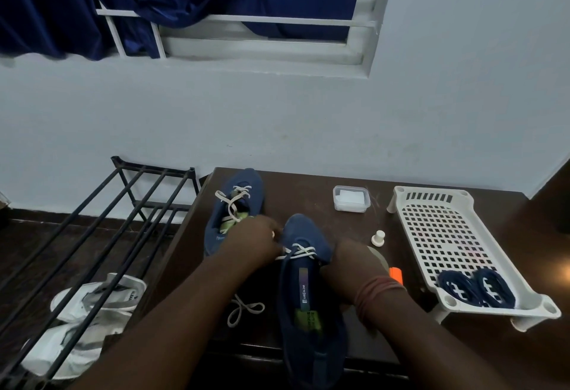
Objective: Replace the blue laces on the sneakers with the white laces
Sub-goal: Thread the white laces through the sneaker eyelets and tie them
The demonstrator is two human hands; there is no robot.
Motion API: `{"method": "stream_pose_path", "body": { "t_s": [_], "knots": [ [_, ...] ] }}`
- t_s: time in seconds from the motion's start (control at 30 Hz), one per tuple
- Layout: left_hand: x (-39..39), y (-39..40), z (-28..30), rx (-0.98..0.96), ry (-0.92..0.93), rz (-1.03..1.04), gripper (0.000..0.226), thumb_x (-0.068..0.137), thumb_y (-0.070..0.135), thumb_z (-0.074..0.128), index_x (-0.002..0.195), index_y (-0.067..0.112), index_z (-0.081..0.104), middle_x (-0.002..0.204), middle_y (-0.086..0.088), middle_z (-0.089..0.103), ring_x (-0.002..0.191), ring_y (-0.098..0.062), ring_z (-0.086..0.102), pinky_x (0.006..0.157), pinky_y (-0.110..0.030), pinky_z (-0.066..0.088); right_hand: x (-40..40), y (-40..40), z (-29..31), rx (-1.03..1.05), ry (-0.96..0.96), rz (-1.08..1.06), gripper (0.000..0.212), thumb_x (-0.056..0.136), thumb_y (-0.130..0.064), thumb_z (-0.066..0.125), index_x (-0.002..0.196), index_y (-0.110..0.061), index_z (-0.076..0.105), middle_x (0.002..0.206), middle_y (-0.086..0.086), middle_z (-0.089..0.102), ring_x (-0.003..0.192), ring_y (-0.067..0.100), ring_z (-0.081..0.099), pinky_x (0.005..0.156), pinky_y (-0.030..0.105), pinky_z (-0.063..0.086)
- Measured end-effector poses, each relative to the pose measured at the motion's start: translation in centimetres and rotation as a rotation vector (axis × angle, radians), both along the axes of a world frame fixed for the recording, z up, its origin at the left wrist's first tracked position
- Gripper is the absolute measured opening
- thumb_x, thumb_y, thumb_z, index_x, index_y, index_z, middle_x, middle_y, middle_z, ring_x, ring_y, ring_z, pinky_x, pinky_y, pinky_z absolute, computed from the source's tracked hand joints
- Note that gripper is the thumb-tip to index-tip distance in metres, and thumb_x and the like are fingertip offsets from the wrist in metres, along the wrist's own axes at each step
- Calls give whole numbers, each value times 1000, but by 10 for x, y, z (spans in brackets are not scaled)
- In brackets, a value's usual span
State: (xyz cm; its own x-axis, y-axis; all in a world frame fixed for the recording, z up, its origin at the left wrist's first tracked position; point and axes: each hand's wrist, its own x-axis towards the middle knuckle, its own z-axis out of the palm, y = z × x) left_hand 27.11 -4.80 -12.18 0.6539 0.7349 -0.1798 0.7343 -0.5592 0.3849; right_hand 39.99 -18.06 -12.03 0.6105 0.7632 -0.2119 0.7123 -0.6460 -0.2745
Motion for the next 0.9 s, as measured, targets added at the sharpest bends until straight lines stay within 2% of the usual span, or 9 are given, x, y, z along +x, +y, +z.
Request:
{"method": "stream_pose_path", "body": {
  "t_s": [0.1, 0.2, 0.27, 0.33, 0.47, 0.57, 0.63, 0.73, 0.9],
  "knots": [
    [2, -5, -5, 124, 174, -90, 33, 91, 43, 58, 92, 11, 68, 101, -14, 67, 96, -30, 64, 76, -32, 48, 0, 0, 0, 17, 11, -17, 23, 90, -24, 58, 109, -11, 62, 113, 7, 68, 105, 24, 65, 69, 22, 36],
    [6, -12, 9, 16, 131, -93, 37, 91, 45, 48, 67, 16, 48, 86, -12, 62, 83, -29, 60, 70, -33, 43, 2, 0, -1, 38, 71, -27, 21, 87, -26, 59, 101, -11, 64, 104, 8, 71, 98, 26, 66, 69, 24, 39],
    [7, -13, 25, -23, -19, -22, 37, 91, 45, 45, 68, 16, 47, 83, -11, 62, 79, -26, 60, 69, -34, 44, 4, 2, -3, 70, 132, -19, 22, 86, -30, 60, 98, -12, 65, 98, 6, 71, 93, 26, 67, 68, 25, 40],
    [4, -12, 43, -115, -249, 88, 38, 95, 42, 49, 68, 16, 52, 76, -9, 63, 69, -21, 57, 68, -33, 44, 2, 3, 1, 215, 233, 0, 20, 87, -31, 63, 96, -12, 62, 89, 0, 66, 85, 20, 63, 64, 26, 40],
    [-3, -8, 63, -938, -825, 190, 29, 99, 33, 56, 84, 12, 68, 65, 1, 55, 59, -14, 51, 73, -37, 44, -14, 14, 19, 581, 563, 83, 23, 89, -39, 65, 85, -16, 66, 77, -4, 65, 68, 7, 57, 69, 27, 46],
    [-2, -8, 65, -1244, -1055, 150, 26, 100, 14, 50, 115, 3, 68, 77, 2, 61, 66, -9, 55, 67, -27, 48, -25, 17, 26, 561, 966, 133, 42, 90, -54, 56, 78, -15, 67, 77, 8, 59, 72, 21, 51, 72, 37, 44],
    [-2, -6, 67, -1343, -1163, 156, 28, 100, 7, 46, 120, 1, 64, 85, -1, 68, 78, -12, 63, 74, -26, 52, -27, 14, 28, 539, 1054, 173, 41, 99, -46, 49, 81, -15, 70, 82, 9, 59, 76, 20, 50, 75, 31, 42],
    [-4, 1, 67, -1381, -1284, 273, 26, 100, 0, 41, 113, 0, 64, 86, -5, 69, 81, -12, 65, 72, -22, 55, -19, 11, 31, 605, 1066, 159, 45, 101, -36, 49, 92, 3, 68, 81, 8, 61, 75, 15, 52, 75, 26, 42],
    [-17, 26, 58, -1425, -1535, 664, 26, 100, -4, 41, 122, -2, 54, 101, -11, 74, 82, -19, 75, 77, -30, 60, 18, 1, 42, 606, 937, -29, 35, 101, -34, 51, 73, -16, 63, 86, 11, 66, 71, 18, 49, 61, 28, 39]
  ]
}}
